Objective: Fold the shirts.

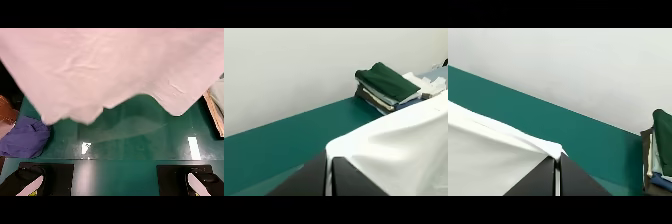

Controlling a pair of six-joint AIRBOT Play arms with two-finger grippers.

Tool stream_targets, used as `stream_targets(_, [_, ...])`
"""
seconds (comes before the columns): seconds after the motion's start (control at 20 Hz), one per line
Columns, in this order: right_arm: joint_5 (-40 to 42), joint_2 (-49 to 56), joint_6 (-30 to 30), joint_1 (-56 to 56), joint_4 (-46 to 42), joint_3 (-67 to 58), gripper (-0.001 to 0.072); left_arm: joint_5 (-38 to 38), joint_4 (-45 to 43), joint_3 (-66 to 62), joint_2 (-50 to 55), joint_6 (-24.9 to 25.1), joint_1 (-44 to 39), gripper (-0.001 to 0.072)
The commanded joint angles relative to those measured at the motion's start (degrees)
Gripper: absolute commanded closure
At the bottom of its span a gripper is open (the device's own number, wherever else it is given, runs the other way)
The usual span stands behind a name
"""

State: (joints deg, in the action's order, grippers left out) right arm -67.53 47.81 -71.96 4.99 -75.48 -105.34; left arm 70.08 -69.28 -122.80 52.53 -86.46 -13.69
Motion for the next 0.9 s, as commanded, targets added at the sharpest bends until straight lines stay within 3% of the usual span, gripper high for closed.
stream_targets(0.0, [-1.4,1.8,-1.1,0.0,-2.5,0.0,0.07,-2.8,-4.4,3.0,-0.5,1.4,0.0,0.0681])
stream_targets(0.15, [-5.2,10.6,-3.5,0.0,-2.5,0.0,0.07,-2.7,-18.9,12.6,2.0,-1.9,0.0,0.0681])
stream_targets(0.25, [-8.9,18.0,-5.2,0.0,-2.5,0.0,0.07,-1.9,-23.3,18.0,6.9,-2.7,0.0,0.0681])
stream_targets(0.45, [-12.2,33.9,-5.6,0.4,-2.1,0.0,0.07,-3.3,-23.5,25.0,22.6,-2.5,0.0,0.0681])
stream_targets(0.65, [-7.5,46.2,-5.6,2.8,-2.1,0.0,0.07,-8.6,-23.3,25.3,38.7,-2.6,0.0,0.068])
stream_targets(0.85, [-2.7,53.5,-5.6,5.3,-2.1,0.0,0.0698,-11.9,-23.4,25.3,47.1,-2.7,0.0,0.0679])
